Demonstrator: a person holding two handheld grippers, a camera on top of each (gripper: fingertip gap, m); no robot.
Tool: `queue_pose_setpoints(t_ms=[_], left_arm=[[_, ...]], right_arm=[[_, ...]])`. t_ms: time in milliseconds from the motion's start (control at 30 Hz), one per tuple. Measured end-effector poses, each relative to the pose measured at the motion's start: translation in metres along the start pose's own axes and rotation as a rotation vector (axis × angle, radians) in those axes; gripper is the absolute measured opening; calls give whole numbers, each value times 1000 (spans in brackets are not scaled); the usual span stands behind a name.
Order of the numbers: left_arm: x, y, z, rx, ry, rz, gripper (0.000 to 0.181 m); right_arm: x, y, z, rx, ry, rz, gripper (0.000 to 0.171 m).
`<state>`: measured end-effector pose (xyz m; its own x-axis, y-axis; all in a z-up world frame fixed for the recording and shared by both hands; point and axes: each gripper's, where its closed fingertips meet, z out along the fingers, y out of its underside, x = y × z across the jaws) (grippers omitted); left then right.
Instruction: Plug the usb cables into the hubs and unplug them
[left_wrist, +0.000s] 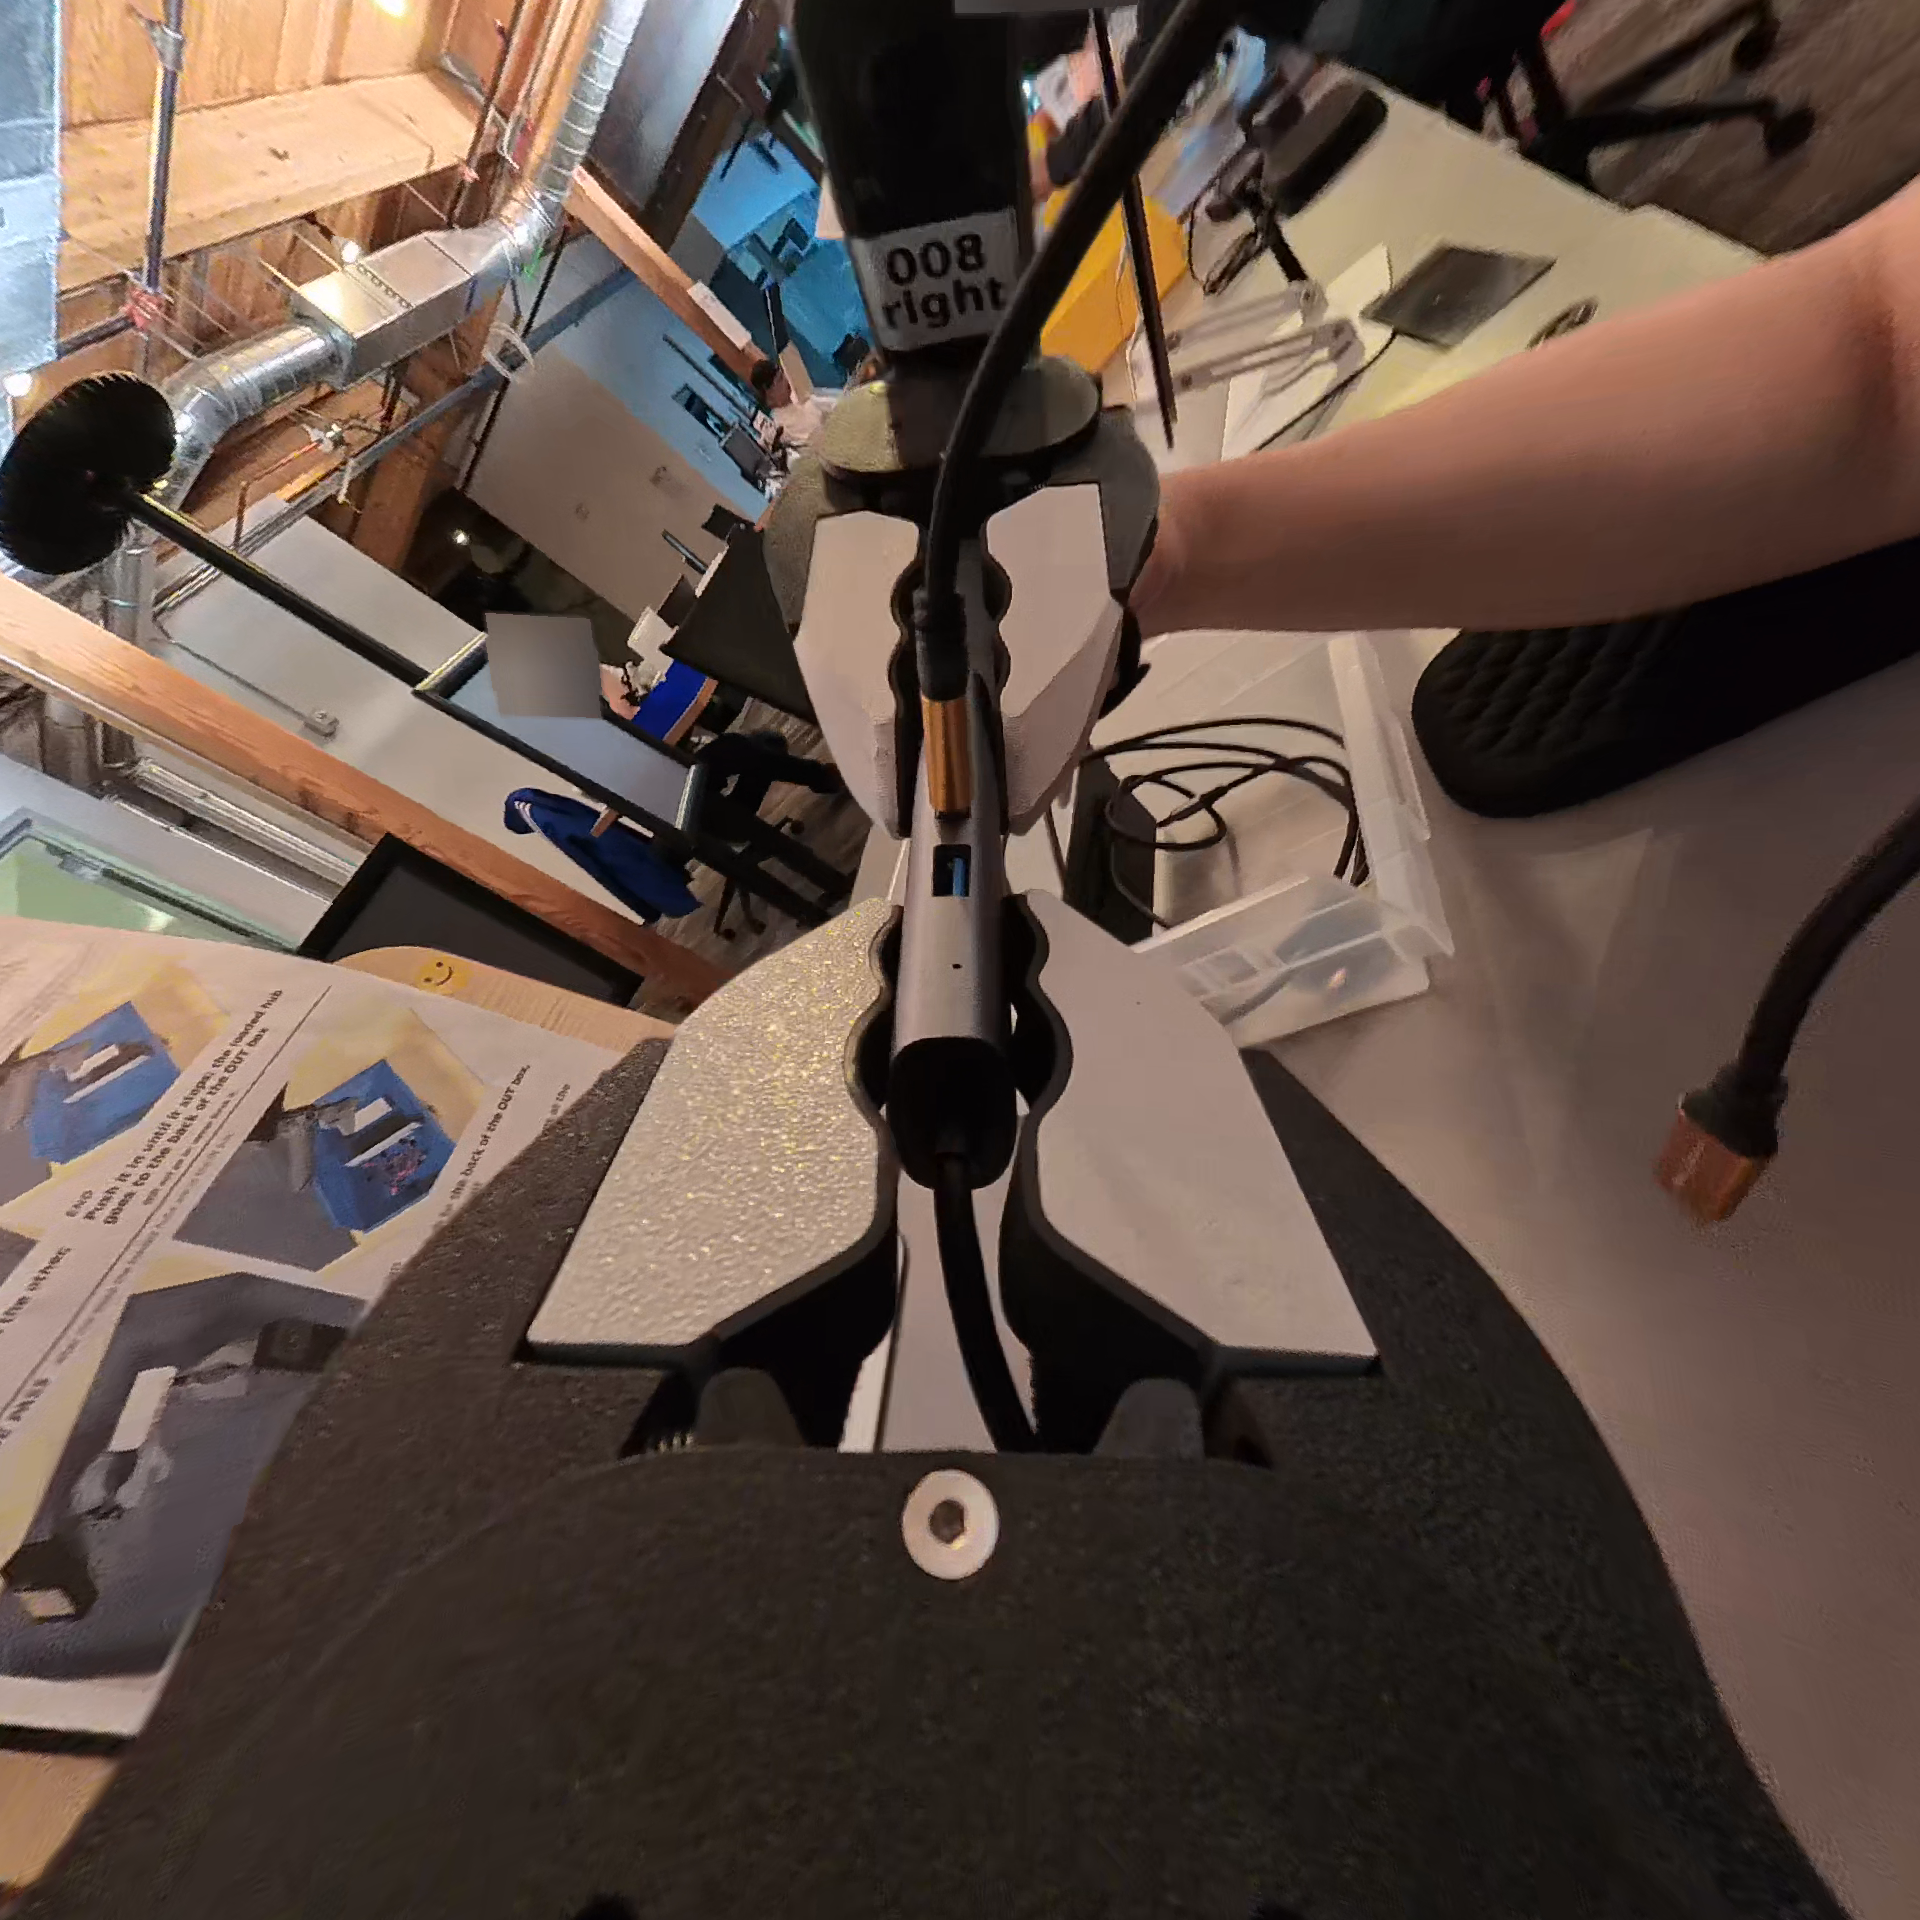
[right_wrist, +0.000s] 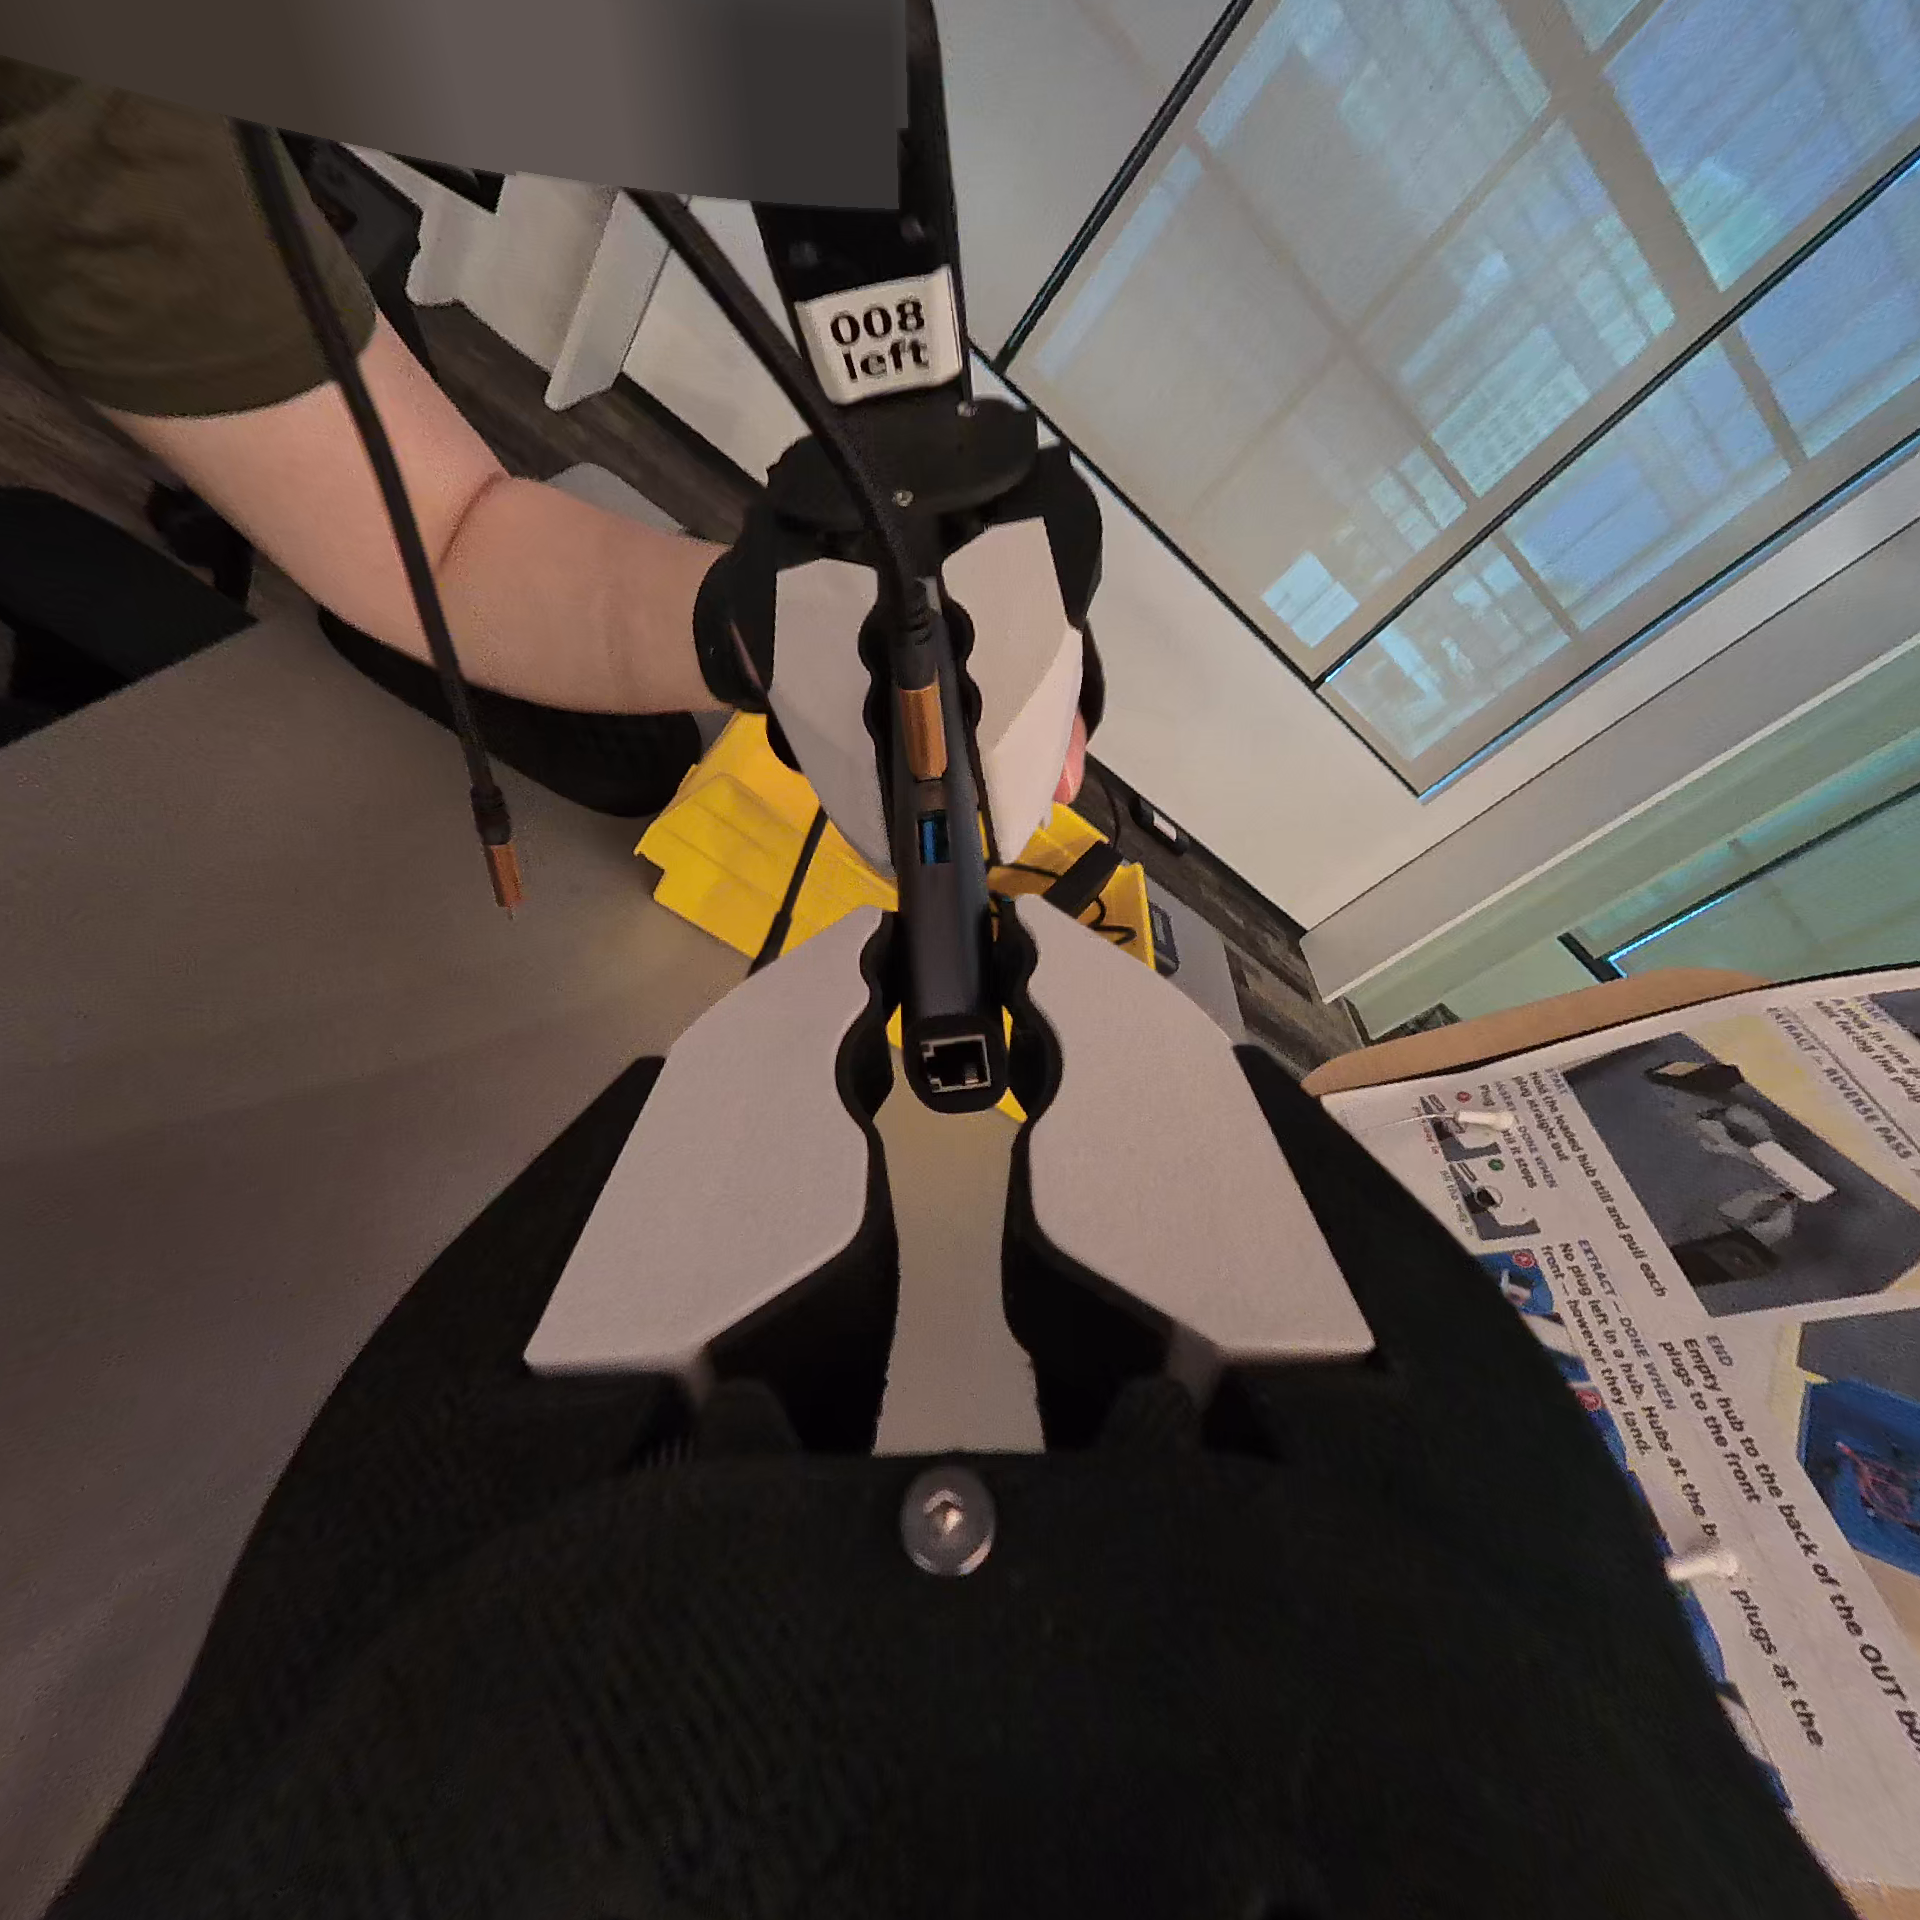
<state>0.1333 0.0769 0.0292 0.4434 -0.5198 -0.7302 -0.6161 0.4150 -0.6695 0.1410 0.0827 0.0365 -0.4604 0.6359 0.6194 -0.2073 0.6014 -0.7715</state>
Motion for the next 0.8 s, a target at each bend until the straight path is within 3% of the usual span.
queue_pose_setpoints(t_ms=[500,600,800], left_arm=[[-7,20,5,-126,-62,64,17],[-27,34,-2,-220,-173,102,16],[-80,66,-30,-484,-488,193,17]], right_arm=[[7,8,-1,-56,55,-19,20],[32,4,-15,-18,195,42,41],[105,-32,-90,-17,764,332,41]])
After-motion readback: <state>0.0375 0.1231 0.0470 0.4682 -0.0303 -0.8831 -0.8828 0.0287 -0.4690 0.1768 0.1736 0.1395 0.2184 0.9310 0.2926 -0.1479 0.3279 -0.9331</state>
